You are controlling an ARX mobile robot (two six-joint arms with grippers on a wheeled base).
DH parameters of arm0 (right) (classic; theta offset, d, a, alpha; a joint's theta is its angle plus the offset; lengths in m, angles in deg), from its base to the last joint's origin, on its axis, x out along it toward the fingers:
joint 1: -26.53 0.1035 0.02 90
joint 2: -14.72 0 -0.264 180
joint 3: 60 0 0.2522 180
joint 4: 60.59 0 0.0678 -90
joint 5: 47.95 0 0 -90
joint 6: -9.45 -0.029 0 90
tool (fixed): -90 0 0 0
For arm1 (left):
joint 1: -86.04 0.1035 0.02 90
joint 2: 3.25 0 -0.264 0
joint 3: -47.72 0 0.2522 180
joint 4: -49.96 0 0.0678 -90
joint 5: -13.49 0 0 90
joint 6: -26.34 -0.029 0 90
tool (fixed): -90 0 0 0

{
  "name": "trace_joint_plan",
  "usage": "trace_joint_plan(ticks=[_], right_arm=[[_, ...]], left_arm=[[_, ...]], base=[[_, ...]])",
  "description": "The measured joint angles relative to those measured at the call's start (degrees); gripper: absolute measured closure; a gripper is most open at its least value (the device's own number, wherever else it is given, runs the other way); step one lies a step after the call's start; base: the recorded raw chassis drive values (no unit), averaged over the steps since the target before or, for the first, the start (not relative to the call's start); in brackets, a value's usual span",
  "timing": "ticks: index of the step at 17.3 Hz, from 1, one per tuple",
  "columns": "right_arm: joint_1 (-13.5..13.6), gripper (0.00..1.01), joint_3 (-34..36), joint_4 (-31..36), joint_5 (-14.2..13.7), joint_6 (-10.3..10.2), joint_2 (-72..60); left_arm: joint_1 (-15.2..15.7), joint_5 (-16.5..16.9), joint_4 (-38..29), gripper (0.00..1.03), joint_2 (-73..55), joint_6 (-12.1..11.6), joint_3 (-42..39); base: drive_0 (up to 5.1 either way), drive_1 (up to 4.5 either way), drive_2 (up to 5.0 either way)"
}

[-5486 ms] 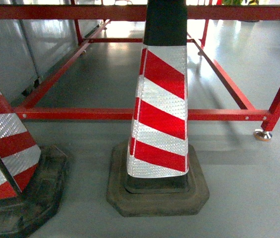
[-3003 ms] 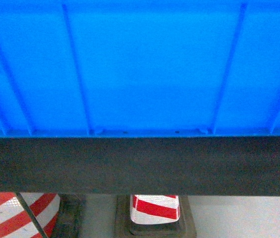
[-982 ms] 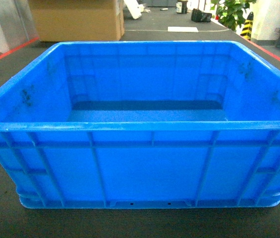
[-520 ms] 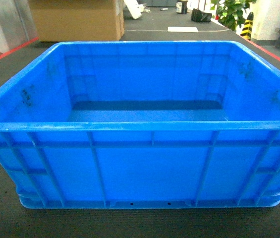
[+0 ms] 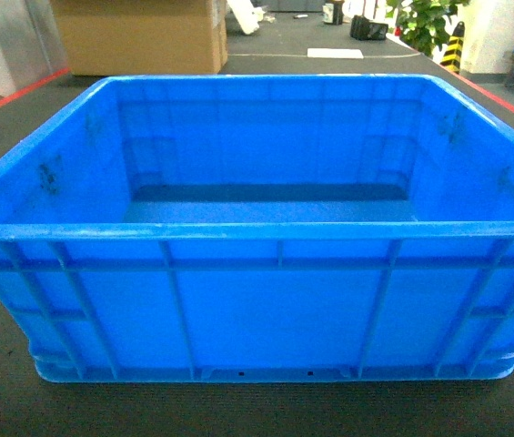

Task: Place box next to blue box on left shelf

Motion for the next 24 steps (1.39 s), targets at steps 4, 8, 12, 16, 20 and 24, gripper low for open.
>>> trace_joint_plan(ticks=[4, 8, 12, 16, 20, 24], right_arm=[[2.1, 0.03, -30.1, -0.2, 1.1, -1.3, -42.9], [4.6, 0.03, -51.5, -14.7, -1.6, 0.3, -68.5], [7.1, 0.03, -52.4, -16.9, -2.8, 1.3, -74.9], [7.1, 0.03, -52.2, -16.2, -3.4, 1.7, -75.4], [7.1, 0.03, -51.5, -16.1, -3.5, 3.1, -75.4], [7.2, 0.27, -51.3, -16.5, -4.2, 4.8, -75.4]], left_arm=[[2.9, 1.4, -9.2, 0.05, -43.9, -0.6, 30.5], [1.4, 1.6, 4.0, 0.05, -64.5, -0.5, 47.5], [0.6, 4.4, 14.0, 0.05, -67.5, -0.3, 47.2], [0.1, 4.5, 14.3, 0.05, -68.0, -0.1, 47.2], [-0.7, 4.6, 15.8, 0.05, -68.5, -0.1, 47.2], [-1.4, 3.7, 17.3, 0.10, -68.8, -0.7, 47.3]], base=[[0.0, 0.00, 0.0], [0.0, 0.00, 0.0], [0.0, 0.00, 0.0], [0.0, 0.00, 0.0], [0.0, 0.00, 0.0], [0.0, 0.00, 0.0]])
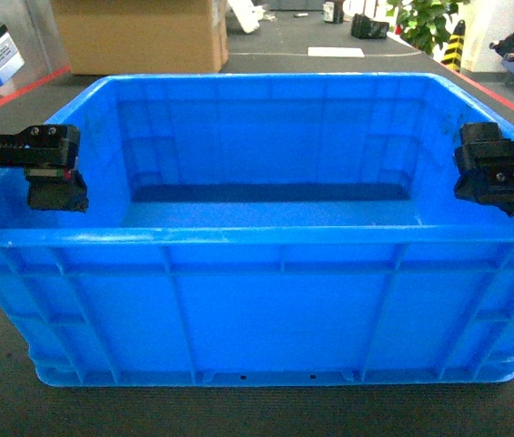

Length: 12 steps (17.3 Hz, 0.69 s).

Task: Place box next to blue box on left shelf

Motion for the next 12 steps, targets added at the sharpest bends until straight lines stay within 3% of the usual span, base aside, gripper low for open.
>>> trace_joint_plan(ticks=[7, 8, 10, 11, 12], right_arm=[[-0.1, 0.72, 0.2, -0.1, -0.9, 0.3, 0.4], [-0.1, 0.78, 0.7, 0.4, -0.9, -0.2, 0.9], [0.3, 0.80, 1.5, 1.9, -0.9, -1.3, 1.7], [1.2, 0.80, 4.2, 5.4, -0.5, -3.3, 3.5], [2.7, 0.80, 7.6, 14.8, -3.2, -4.0, 10.4]], left_arm=[[0.0, -1.8, -0.3, 0.54, 0.0, 0.2, 0.2], [-0.1, -2.1, -1.3, 0.65, 0.0, 0.2, 0.2], [-0.8, -3.3, -2.3, 0.78, 0.7, 0.9, -0.3], [-1.1, -5.2, -5.2, 0.83, 2.1, 2.2, -1.9], [-2.3, -7.3, -13.7, 0.84, 8.5, 3.3, -5.3]], base=[[0.0, 0.00, 0.0], [0.0, 0.00, 0.0], [0.0, 0.00, 0.0], [0.0, 0.00, 0.0], [0.0, 0.00, 0.0]])
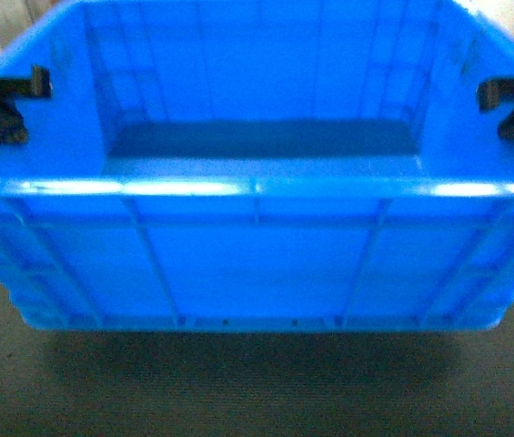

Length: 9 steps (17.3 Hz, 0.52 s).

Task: Place box next to blue box on left shelf

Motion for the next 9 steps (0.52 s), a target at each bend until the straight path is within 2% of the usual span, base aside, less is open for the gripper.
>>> trace_joint_plan(ticks=[1, 3, 6, 9], right_arm=[[0.8, 0.80, 0.7, 5.6, -2.6, 1.6, 6.7], [1.5, 0.80, 1.4, 7.9, -3.7, 2.7, 10.6], [2.6, 0.80, 6.1, 10.6, -4.9, 3.0, 11.5], [2.6, 0.80, 6.3, 11.3, -5.0, 3.0, 11.5]], left_arm=[[-0.8, -1.2, -4.7, 0.84, 5.9, 1.4, -0.9], [-1.3, -2.2, -7.7, 0.84, 9.4, 1.8, -2.1], [-1.7, -3.6, -12.1, 0.84, 10.5, -0.2, -6.3], [-1.7, -3.7, -13.0, 0.84, 10.6, -0.9, -6.5]], base=[[0.0, 0.00, 0.0], [0.0, 0.00, 0.0], [0.0, 0.00, 0.0], [0.0, 0.00, 0.0]])
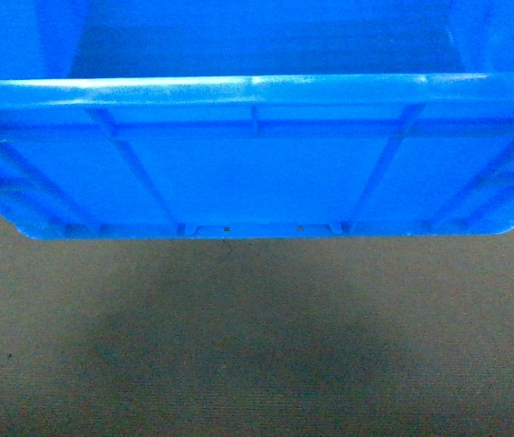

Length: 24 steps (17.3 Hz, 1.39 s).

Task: Place box next to blue box on left shelf

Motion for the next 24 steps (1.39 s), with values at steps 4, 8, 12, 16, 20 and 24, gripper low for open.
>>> trace_joint_plan(ticks=[4, 8, 12, 16, 20, 24], right_arm=[[0.0, 0.80, 0.0, -0.5, 0.0, 0.0, 0.0], [0.3, 0.80, 0.0, -0.2, -0.1, 0.0, 0.0], [0.3, 0.80, 0.0, -0.4, -0.2, 0.0, 0.0], [0.3, 0.80, 0.0, -0.4, -0.2, 0.0, 0.0], [0.3, 0.80, 0.0, -0.4, -0.2, 0.0, 0.0], [0.3, 0.80, 0.0, -0.4, -0.2, 0.0, 0.0]], left_arm=[[0.0, -0.2, 0.5, 0.84, 0.2, -0.3, 0.0], [0.0, -0.4, 0.2, 0.84, 0.2, -0.3, 0.0], [-0.1, -0.4, 0.2, 0.84, 0.2, -0.3, 0.0], [-0.1, -0.4, 0.2, 0.84, 0.2, -0.3, 0.0], [-0.1, -0.4, 0.2, 0.84, 0.2, -0.3, 0.0], [-0.1, -0.4, 0.2, 0.84, 0.2, -0.3, 0.0]], base=[[0.0, 0.00, 0.0], [-1.8, -1.82, -1.8], [-1.8, -1.78, -1.8], [-1.7, -1.72, -1.7], [-1.5, -1.55, -1.5], [-1.7, -1.71, -1.7]])
